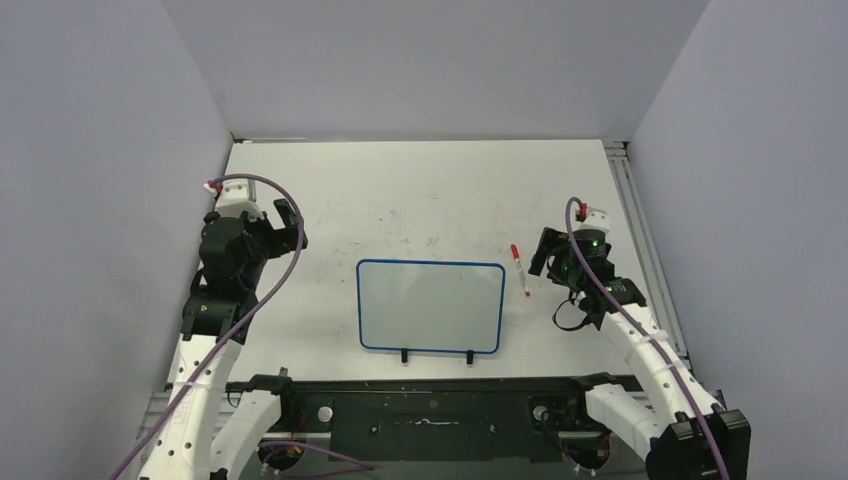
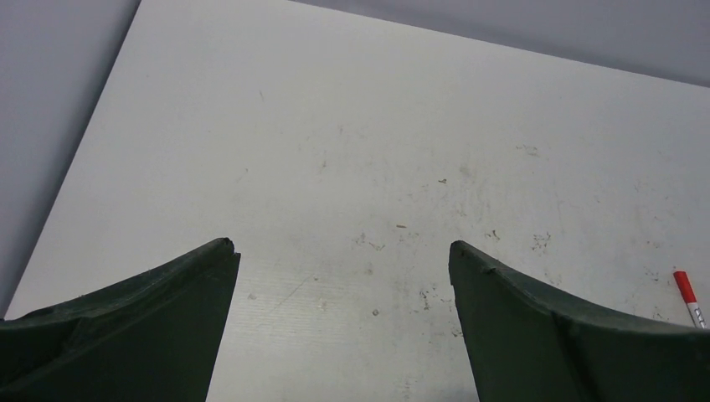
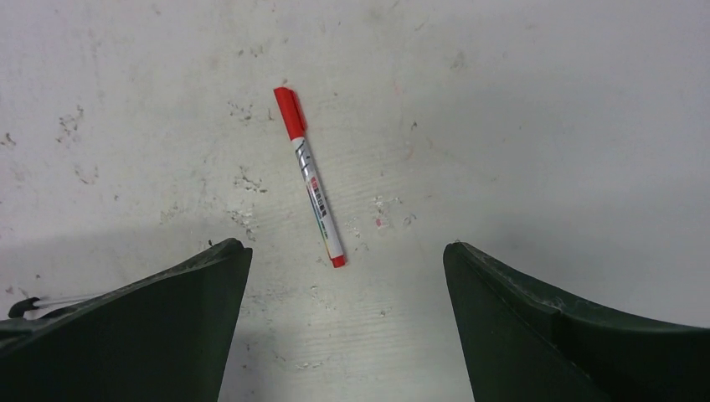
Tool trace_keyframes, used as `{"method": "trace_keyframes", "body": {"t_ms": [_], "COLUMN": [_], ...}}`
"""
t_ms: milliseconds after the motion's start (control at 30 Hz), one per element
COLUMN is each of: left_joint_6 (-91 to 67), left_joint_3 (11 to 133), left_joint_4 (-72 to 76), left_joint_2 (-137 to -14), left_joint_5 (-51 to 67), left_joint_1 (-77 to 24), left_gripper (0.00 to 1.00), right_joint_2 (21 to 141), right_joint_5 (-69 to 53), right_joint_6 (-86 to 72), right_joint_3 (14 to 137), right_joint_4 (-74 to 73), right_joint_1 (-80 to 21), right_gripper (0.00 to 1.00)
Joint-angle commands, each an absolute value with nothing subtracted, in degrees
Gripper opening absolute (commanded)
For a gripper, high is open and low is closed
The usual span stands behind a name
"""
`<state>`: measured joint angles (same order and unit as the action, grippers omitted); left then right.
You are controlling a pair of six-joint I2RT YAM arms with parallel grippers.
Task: Write a sentence on the whiteboard
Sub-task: Open the whiteboard marker at the center of the board.
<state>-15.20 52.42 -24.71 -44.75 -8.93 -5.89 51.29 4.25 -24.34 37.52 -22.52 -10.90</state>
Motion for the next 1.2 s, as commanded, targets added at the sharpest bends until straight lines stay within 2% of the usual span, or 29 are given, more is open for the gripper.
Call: {"method": "trace_keyframes", "body": {"t_ms": [0, 533, 700, 900, 1167], "left_joint_6": [-11.6, -11.8, -11.7, -11.6, -11.5], "left_joint_3": [48.8, 45.2, 45.0, 44.9, 44.8], "left_joint_4": [-18.2, -17.1, -17.1, -17.1, -17.1], "left_joint_2": [-43.0, -41.0, -40.6, -40.6, -40.5], "left_joint_5": [-3.0, -0.8, -1.0, -1.2, -1.1], "left_joint_1": [-5.9, -10.2, -10.3, -10.3, -10.3], "left_gripper": [0.96, 0.96, 0.96, 0.96, 0.96], "right_joint_2": [57.2, 77.9, 80.8, 84.5, 87.7], "right_joint_5": [1.6, 1.2, 1.8, 0.8, 0.7], "right_joint_6": [-24.6, -21.7, -20.7, -19.5, -19.4], "right_joint_3": [40.1, 43.3, 44.8, 46.2, 46.8], "right_joint_4": [-24.3, -21.4, -20.9, -20.3, -19.3], "right_joint_1": [-10.7, -15.6, -16.1, -16.3, -17.1], "right_gripper": [0.85, 0.51, 0.46, 0.35, 0.31]}}
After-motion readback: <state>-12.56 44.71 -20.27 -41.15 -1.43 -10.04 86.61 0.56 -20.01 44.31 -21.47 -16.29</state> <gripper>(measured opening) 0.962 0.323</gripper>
